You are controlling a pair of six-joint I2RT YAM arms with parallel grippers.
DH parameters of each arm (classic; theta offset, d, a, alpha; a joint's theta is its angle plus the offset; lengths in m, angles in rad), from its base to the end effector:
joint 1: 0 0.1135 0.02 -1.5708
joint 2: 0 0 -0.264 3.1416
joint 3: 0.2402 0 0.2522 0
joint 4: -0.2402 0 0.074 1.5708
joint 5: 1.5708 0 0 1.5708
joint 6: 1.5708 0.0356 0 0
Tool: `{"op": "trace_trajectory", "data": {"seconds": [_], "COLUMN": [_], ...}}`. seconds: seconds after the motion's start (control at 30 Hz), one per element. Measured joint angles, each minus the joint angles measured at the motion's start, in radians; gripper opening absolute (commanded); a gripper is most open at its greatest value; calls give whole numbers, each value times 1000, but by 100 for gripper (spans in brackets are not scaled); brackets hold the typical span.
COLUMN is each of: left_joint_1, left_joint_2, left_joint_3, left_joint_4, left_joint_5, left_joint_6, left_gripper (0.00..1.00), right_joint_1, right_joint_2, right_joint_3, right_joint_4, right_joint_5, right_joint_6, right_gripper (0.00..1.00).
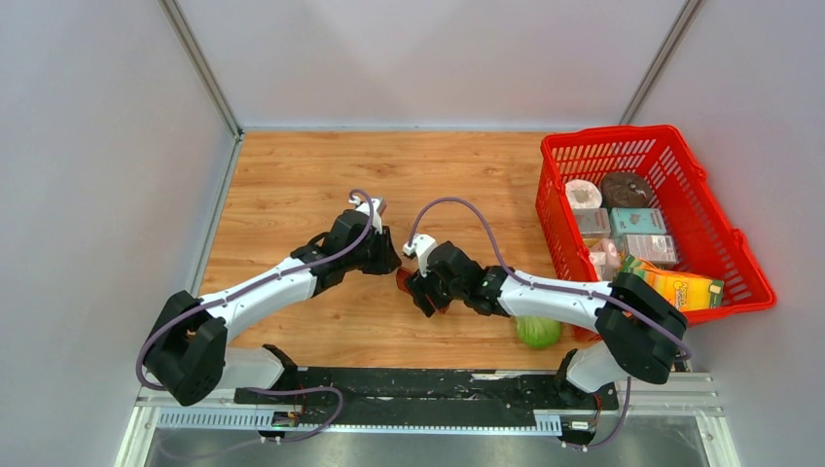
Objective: Fold the paper box
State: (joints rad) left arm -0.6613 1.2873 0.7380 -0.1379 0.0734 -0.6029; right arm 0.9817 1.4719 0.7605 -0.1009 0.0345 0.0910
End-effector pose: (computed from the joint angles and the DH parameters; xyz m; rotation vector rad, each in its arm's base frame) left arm 0.2123 -0.1685 0.2208 0.1103 2.3662 -0.7320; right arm 0.1644 0.2438 0.1822 -1.0332 2.2034 0.4595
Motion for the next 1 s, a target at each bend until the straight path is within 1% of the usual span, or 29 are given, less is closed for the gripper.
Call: {"op": "trace_trajectory", "data": {"seconds": [0.1, 0.13, 0.27, 0.43, 0.77, 0.8, 0.83, 0.93, 1.0], "left_joint_1": [12, 20, 74, 109, 109, 109, 109, 109, 109], "left_joint_2": [-1, -2, -8, -10, 12, 13, 13, 11, 1], "left_joint_3": [-2, -3, -4, 11, 31, 27, 25, 19, 15], "left_joint_4": [-1, -2, -16, -70, -87, -87, -89, -103, -121], "left_joint_5": [18, 29, 87, 138, 241, 244, 242, 231, 216], "left_joint_6": [-5, -9, -56, -142, -427, -456, -481, -549, -584], "left_gripper": [44, 45, 45, 46, 48, 50, 54, 57, 66], "right_joint_1": [-23, -32, -78, -120, -124, -124, -124, -126, -126], "right_joint_2": [0, 0, 0, 2, 10, 10, 10, 10, 10], "right_joint_3": [43, 56, 92, 94, 89, 88, 88, 87, 87], "right_joint_4": [-41, -50, -78, -90, -89, -89, -89, -89, -88], "right_joint_5": [-29, -39, -86, -145, -187, -187, -187, -187, -187], "right_joint_6": [26, 34, 55, 77, 80, 80, 80, 78, 77], "right_gripper": [70, 70, 70, 70, 66, 66, 66, 65, 65]}}
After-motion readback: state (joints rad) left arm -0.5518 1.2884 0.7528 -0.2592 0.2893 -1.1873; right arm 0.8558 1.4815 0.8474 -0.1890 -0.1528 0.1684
